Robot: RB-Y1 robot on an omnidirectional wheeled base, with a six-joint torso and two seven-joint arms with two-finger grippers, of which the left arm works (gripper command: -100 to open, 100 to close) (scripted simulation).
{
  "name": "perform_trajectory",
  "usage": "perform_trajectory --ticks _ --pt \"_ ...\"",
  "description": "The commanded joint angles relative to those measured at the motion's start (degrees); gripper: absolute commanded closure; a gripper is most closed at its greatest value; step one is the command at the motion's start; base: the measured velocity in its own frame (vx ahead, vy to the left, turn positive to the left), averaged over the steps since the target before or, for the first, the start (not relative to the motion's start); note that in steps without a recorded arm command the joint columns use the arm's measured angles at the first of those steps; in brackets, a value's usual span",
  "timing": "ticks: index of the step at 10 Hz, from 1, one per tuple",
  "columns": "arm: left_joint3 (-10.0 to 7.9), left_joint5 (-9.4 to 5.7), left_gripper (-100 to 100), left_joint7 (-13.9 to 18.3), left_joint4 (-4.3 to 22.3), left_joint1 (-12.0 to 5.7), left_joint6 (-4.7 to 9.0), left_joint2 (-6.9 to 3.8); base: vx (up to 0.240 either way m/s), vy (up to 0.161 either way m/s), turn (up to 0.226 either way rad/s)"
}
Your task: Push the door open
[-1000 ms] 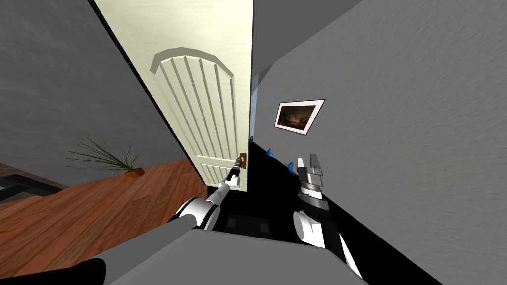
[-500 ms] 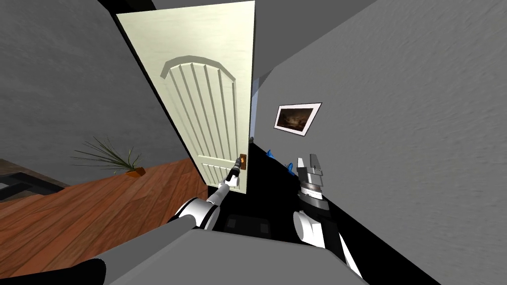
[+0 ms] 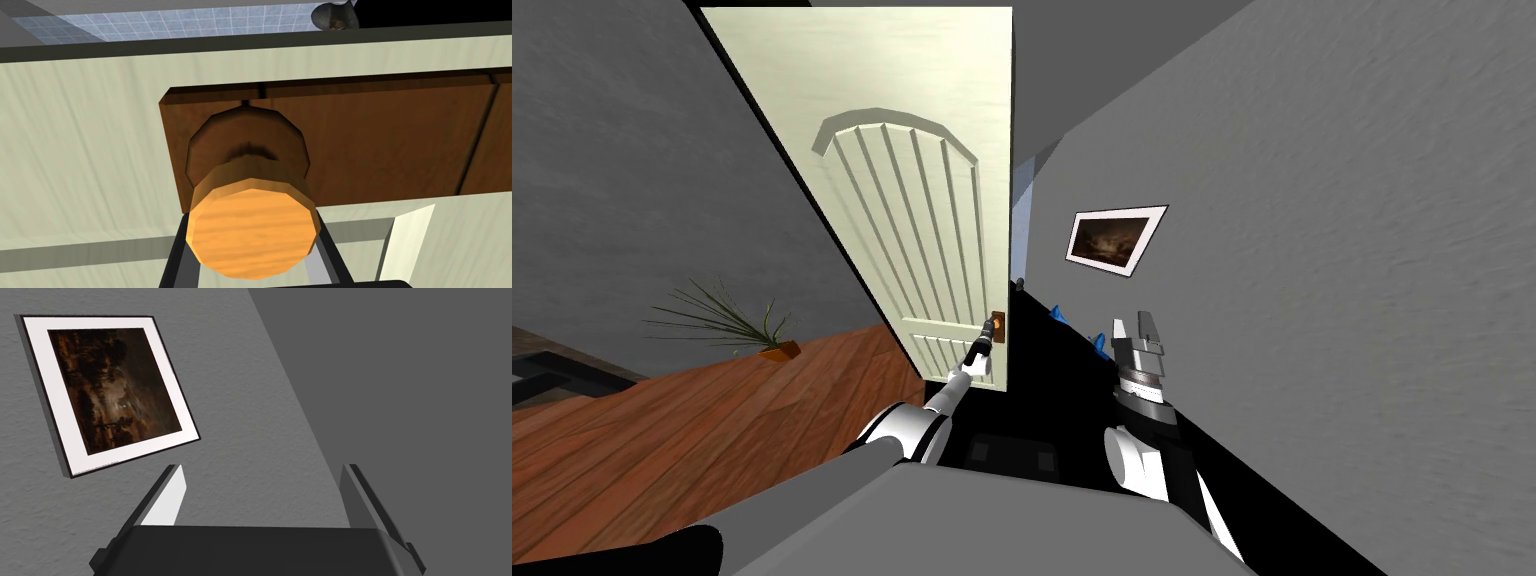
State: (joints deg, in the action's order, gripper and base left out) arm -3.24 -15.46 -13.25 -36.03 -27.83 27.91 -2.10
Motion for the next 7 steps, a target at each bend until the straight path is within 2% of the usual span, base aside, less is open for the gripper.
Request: perform_trajectory --ticks 1,4,7 --pt "-0.43 -0.25 100 0.28 1.68 -1.34 1.09 -0.70 0.138 -0.079 0.035" --pt "-2.23 -1.10 100 -0.18 1.80 -1.51 0.98 -1.06 0.187 -0.113 0.056" --pt "-3.51 -1.71 100 -0.50 1.88 -1.64 0.90 -0.66 0.175 -0.110 0.058"
